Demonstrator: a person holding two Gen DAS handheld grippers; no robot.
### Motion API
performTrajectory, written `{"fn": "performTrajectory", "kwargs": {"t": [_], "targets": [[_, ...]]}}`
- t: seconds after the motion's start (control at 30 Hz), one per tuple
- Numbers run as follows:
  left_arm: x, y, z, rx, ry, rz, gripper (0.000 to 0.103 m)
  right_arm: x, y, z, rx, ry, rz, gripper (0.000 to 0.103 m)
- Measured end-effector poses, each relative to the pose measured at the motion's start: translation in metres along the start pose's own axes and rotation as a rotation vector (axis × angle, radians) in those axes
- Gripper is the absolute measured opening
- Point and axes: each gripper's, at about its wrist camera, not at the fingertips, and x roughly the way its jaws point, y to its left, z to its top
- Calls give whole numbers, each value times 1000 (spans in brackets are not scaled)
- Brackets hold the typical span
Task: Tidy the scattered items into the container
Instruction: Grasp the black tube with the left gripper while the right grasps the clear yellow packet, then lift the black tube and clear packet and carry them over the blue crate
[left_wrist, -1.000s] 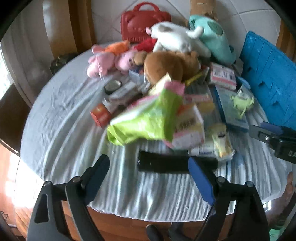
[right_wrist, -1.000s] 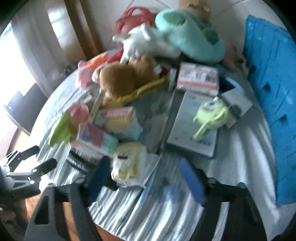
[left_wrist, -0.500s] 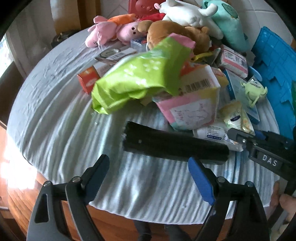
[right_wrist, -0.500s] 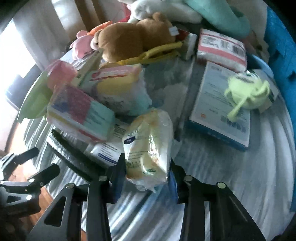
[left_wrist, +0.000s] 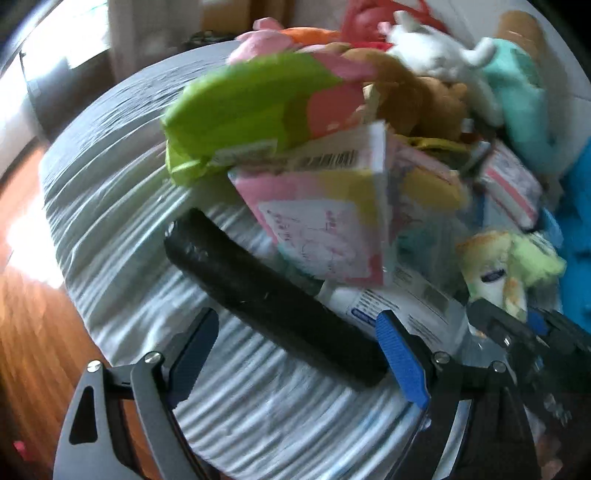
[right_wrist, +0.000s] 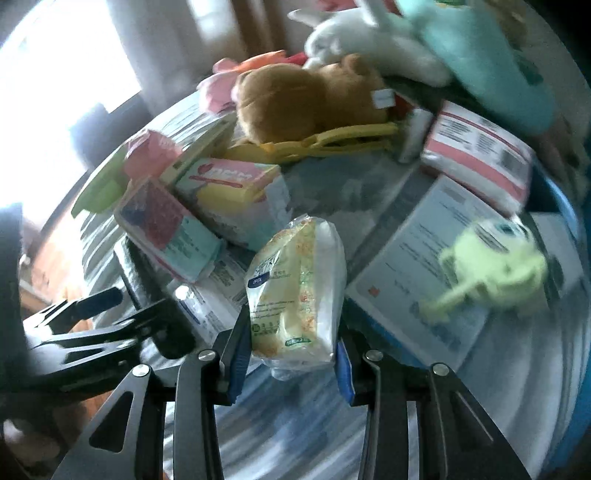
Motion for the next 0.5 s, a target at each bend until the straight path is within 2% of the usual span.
{"fn": "performTrajectory", "kwargs": {"t": [0.07, 0.17, 0.23, 0.3, 0.5], "targets": [[5, -2, -4, -38, -13, 18, 69, 6, -1, 0, -40, 7, 24, 38], [-2, 2, -10, -41, -30, 44, 47, 11, -1, -1, -66, 17, 55, 38], [-6, 13, -14, -59, -28, 60, 40, 15, -2, -2, -83, 25, 75, 38], [-7, 28, -18, -86, -27, 99, 34, 15, 0, 0, -93, 22, 93, 38], [-3, 41, -9, -73, -50, 128, 34, 23, 12, 3, -125, 16, 110, 38]]}}
